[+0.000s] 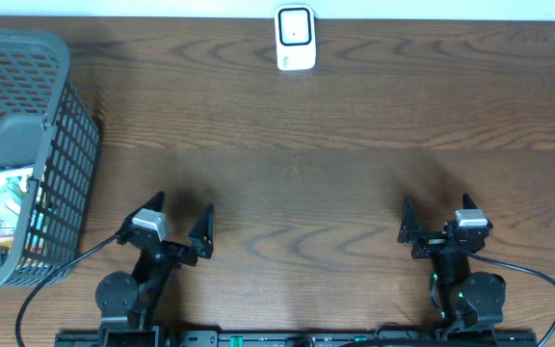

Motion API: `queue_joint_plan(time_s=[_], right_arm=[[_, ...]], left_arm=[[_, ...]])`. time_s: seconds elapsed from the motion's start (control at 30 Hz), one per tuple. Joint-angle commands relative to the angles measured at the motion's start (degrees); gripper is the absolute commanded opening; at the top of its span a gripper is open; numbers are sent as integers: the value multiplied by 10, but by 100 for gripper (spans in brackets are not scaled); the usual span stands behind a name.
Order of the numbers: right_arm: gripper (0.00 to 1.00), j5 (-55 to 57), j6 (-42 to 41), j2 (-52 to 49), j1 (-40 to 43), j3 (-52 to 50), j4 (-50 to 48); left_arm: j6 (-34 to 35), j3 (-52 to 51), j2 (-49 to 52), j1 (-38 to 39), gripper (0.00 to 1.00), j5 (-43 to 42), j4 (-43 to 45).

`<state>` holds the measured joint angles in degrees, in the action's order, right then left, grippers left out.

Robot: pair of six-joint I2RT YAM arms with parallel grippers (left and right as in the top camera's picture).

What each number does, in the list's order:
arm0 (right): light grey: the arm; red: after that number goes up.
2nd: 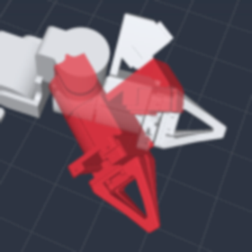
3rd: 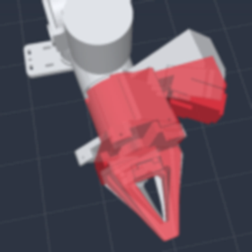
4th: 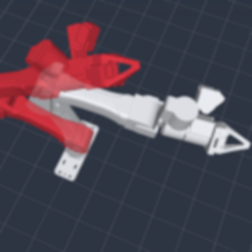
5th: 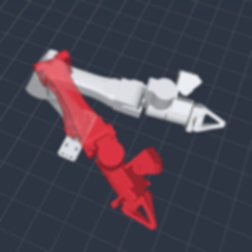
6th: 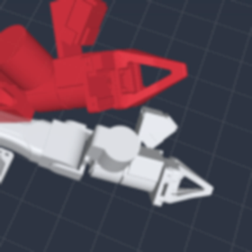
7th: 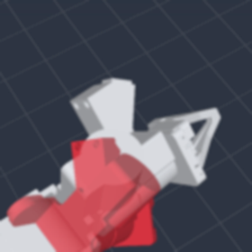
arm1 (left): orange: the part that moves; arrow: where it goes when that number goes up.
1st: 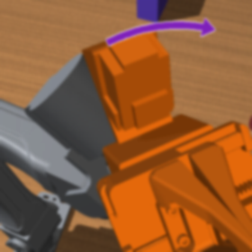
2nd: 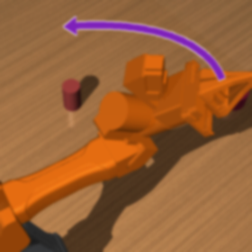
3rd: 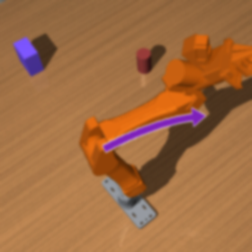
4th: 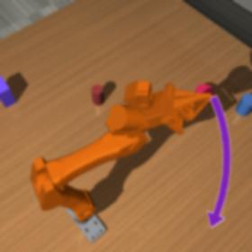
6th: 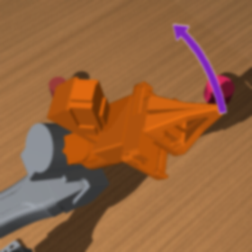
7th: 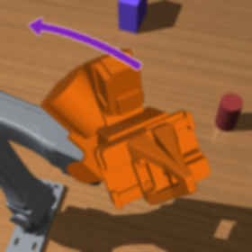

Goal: Scan the item barcode
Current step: 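Reach the left gripper into the grey basket toward the packages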

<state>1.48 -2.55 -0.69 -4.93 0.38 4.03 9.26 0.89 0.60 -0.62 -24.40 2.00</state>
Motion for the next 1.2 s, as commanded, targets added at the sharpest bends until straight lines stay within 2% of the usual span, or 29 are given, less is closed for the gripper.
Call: queue_joint_plan(time_s=[0.0,0.2,0.33,0.63,0.87,0.97,1.07,1.17], right_arm=[[99,-1,-6,4,5,-1,2],[99,-1,-6,4,5,-1,2],[99,-1,-6,4,5,-1,2],[99,-1,-6,4,5,-1,2],[99,-1,-6,4,5,-1,2],[99,-1,-6,4,5,-1,2],[99,-1,-6,4,5,-1,2],[99,-1,-6,4,5,-1,2]], left_arm=[[41,-6,-4,2,98,-107,72],[104,-5,-4,2,97,-110,267],[110,18,-4,2,98,-109,320],[96,138,52,2,98,-54,317],[20,317,215,0,98,-45,310],[13,402,290,-7,97,-45,297],[-5,499,366,-30,97,-44,240],[-7,605,432,-70,98,-13,111]])
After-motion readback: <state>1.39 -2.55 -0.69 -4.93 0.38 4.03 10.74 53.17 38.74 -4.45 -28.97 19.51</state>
